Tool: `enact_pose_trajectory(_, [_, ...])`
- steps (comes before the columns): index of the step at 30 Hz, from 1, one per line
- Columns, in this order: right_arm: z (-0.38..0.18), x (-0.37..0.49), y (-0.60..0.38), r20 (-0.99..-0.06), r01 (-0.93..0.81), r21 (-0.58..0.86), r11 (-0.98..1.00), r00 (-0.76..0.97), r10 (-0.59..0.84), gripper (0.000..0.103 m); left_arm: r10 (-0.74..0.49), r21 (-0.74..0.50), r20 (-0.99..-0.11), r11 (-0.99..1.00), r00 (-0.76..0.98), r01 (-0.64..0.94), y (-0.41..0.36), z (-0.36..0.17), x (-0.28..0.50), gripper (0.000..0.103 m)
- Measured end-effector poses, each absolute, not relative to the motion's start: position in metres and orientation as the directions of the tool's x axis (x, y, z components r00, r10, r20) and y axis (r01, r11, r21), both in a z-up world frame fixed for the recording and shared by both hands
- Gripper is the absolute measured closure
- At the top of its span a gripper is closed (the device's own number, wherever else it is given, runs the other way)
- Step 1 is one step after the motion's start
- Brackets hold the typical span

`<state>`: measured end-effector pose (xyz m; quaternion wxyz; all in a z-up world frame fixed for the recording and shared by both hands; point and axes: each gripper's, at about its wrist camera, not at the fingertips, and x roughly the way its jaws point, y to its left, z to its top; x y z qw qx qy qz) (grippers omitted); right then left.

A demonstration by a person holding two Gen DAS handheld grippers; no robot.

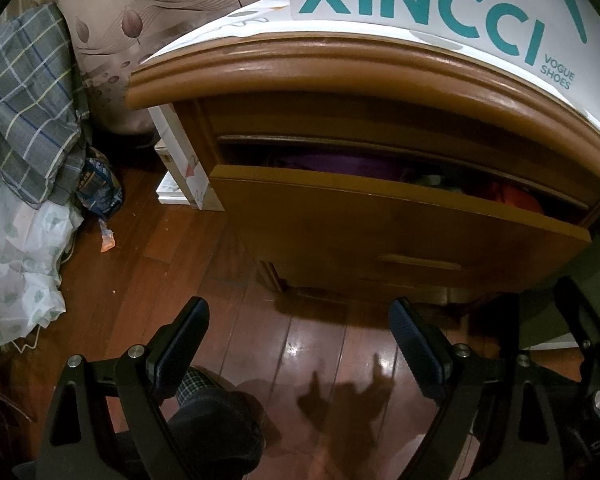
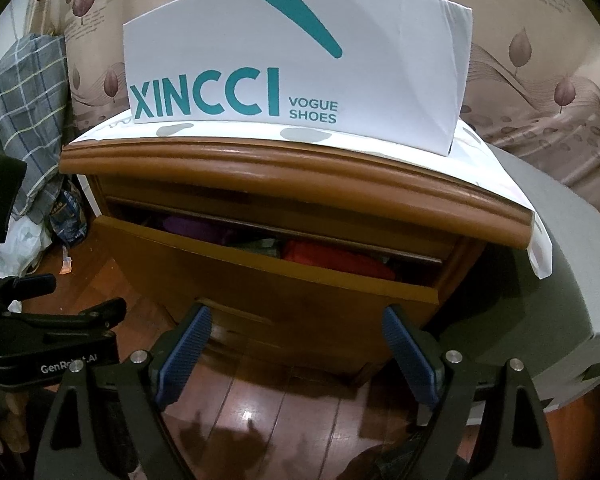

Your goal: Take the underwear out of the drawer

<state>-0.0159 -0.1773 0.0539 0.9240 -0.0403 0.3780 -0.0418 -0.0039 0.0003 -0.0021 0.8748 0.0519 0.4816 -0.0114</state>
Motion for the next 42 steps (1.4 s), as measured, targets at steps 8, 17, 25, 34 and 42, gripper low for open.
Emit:
enact_pose_trajectory(8, [0.054,-0.016,-0.179,-0.693,0.048,-0.109,0.993,0.712,-0.11,0.014,0.03,0.08,-0.843,0.994,0.536,0.07,0.001,-0.001,-0.005,0.014])
enact_pose_trajectory(17, [0.057,-0.018,-0.187,-0.687,0.078,-0.086,0.993,0.717,-0.116,0.014,-0.059,-0.053,-0.869,0.998,0.491,0.027,0.018,-0.001,-0.002,0.014])
enact_pose_trajectory(25, [0.061,-0.018,-0.202,-0.695,0.119,-0.032,0.992,0.711,-0.107,0.014,-0.21,-0.264,-0.853,0.963,0.478,-0.048,0.035,0.002,0.005,0.014])
enact_pose_trajectory(34, [0.066,-0.022,-0.214,-0.694,0.152,0.001,0.988,0.712,-0.109,0.014,-0.357,-0.496,-0.784,0.852,0.507,-0.168,0.039,-0.007,0.037,0.013])
enact_pose_trajectory(42, [0.067,-0.02,-0.221,-0.703,0.155,0.04,0.987,0.707,-0.082,0.014,-0.381,-0.559,-0.757,0.798,0.531,-0.224,0.04,-0.025,0.061,0.01])
